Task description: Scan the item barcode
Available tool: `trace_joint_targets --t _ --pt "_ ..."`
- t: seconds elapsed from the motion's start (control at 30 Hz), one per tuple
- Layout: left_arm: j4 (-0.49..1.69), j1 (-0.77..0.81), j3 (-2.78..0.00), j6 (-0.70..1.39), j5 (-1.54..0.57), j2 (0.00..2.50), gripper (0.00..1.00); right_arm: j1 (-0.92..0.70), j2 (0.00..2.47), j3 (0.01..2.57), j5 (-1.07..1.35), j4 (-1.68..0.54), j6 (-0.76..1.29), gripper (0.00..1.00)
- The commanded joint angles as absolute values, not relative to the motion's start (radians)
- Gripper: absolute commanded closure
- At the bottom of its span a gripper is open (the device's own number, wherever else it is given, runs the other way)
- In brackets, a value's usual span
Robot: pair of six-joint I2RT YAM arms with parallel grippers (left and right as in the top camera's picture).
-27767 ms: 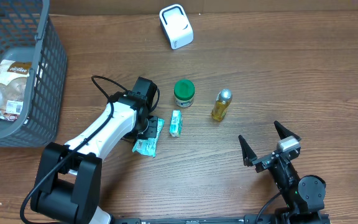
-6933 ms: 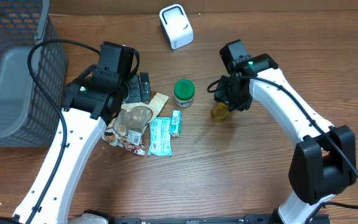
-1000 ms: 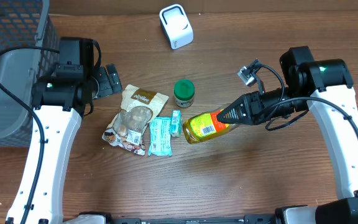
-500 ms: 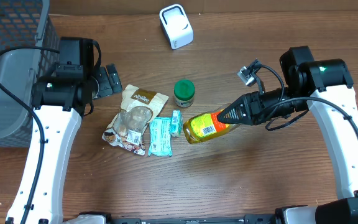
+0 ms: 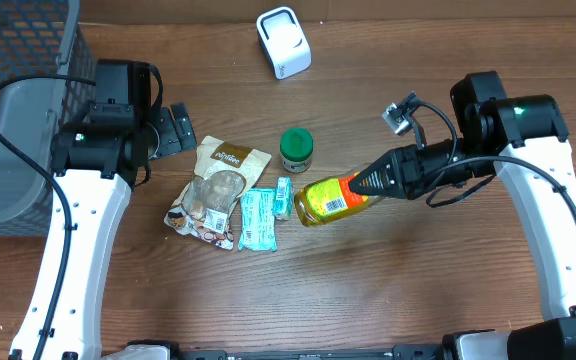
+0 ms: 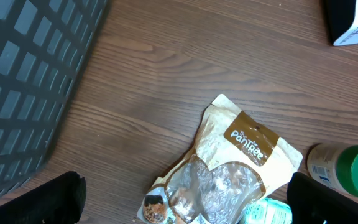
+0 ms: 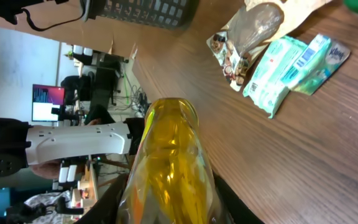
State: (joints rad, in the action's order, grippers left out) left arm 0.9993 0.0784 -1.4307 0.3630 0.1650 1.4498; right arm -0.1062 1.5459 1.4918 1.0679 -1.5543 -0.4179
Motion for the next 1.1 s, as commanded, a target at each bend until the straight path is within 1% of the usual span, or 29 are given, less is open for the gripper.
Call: trace_joint_targets --t 0.0,0.2,0.3,0.37,0.4,0.47,0.73,0.87,0.97,1.07 --pt "0.997 0.079 -1.443 0.363 0.163 1.446 0.0 -0.112 1.525 1.491 1.108 -1.533 -0.416 0.79" --pt "0.997 0.079 -1.443 0.363 0.163 1.446 0.0 -0.112 1.526 1.491 1.116 -1.5 -0.409 0.79" --pt "0.997 0.079 -1.443 0.363 0.163 1.446 0.0 -0.112 1.526 1.491 1.076 -1.445 -0.316 0.79" --pt "0.997 0.079 -1.443 0.363 0.163 1.446 0.0 -0.112 1.526 1.492 0.958 -1.377 -0.174 0.79" --pt "0.997 0.079 -1.443 0.363 0.163 1.446 0.0 -0.112 1.526 1.495 0.802 -1.311 -0.022 0.79" --pt "0.997 0.079 -1.443 0.363 0.163 1.446 0.0 -0.112 1.526 1.514 0.665 -1.283 0.068 0.79" --pt "0.997 0.079 -1.443 0.363 0.163 1.446 0.0 -0.112 1.526 1.749 0.379 -1.281 0.234 0.86" --pt "0.997 0.079 -1.443 0.363 0.163 1.446 0.0 -0.114 1.526 1.851 0.253 -1.14 0.319 0.85" --pt "0.997 0.079 -1.443 0.363 0.163 1.446 0.0 -0.131 1.526 1.86 0.137 -1.015 0.36 0.85" --pt "0.997 0.079 -1.443 0.363 0.163 1.446 0.0 -0.16 1.539 1.859 0.058 -0.94 0.371 0.85"
